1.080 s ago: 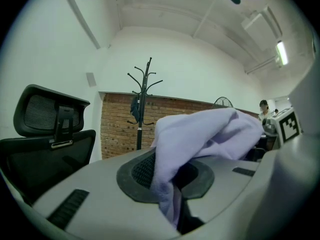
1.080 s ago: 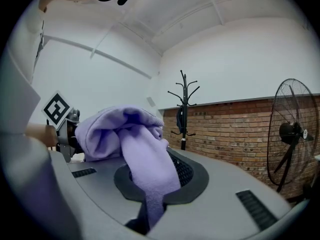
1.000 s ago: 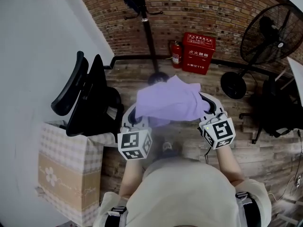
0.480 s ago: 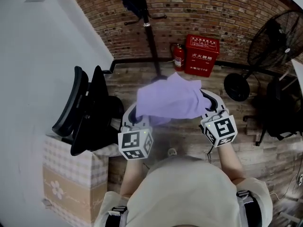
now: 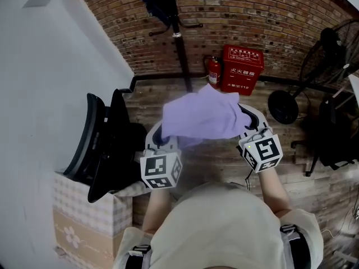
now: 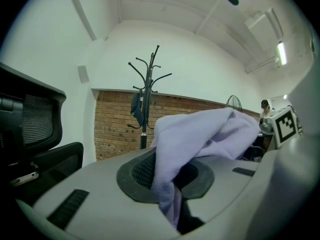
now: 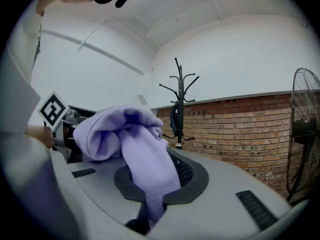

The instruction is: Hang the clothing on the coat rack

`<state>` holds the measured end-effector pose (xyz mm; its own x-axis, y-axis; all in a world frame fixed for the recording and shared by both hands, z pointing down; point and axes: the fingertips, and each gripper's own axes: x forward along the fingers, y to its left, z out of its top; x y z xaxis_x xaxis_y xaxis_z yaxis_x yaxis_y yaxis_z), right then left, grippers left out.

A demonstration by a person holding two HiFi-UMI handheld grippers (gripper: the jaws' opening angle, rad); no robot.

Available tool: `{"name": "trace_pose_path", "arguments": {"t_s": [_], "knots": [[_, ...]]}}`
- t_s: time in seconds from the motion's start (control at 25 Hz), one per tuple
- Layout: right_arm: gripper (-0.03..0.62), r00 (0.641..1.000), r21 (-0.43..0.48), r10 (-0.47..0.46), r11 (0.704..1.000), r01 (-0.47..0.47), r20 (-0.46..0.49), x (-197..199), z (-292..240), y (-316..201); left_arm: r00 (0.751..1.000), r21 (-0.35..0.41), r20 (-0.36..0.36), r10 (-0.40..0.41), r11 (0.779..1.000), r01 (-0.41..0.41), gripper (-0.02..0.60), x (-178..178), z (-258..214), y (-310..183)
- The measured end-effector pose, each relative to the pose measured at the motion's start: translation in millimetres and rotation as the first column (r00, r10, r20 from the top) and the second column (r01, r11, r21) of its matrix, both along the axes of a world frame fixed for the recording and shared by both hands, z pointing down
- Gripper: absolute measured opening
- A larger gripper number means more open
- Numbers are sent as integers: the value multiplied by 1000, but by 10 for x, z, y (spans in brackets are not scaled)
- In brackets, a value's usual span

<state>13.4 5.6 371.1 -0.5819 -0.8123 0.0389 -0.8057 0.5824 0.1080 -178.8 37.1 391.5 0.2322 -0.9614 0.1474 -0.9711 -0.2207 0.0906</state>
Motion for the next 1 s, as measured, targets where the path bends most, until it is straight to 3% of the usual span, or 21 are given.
{"name": "trace_pose_path", "arguments": {"t_s": [0.48,1.0], "knots": [[14,1000,-7,8,1000,-8,12,58,26,-532,1000,-1,7,-5,1000,5,38,53,-9,-520],[14,997,67,-75,995,75,0,254,-302,-1801,997,19,25,-78,997,78,38,296,-191,-1617]]}}
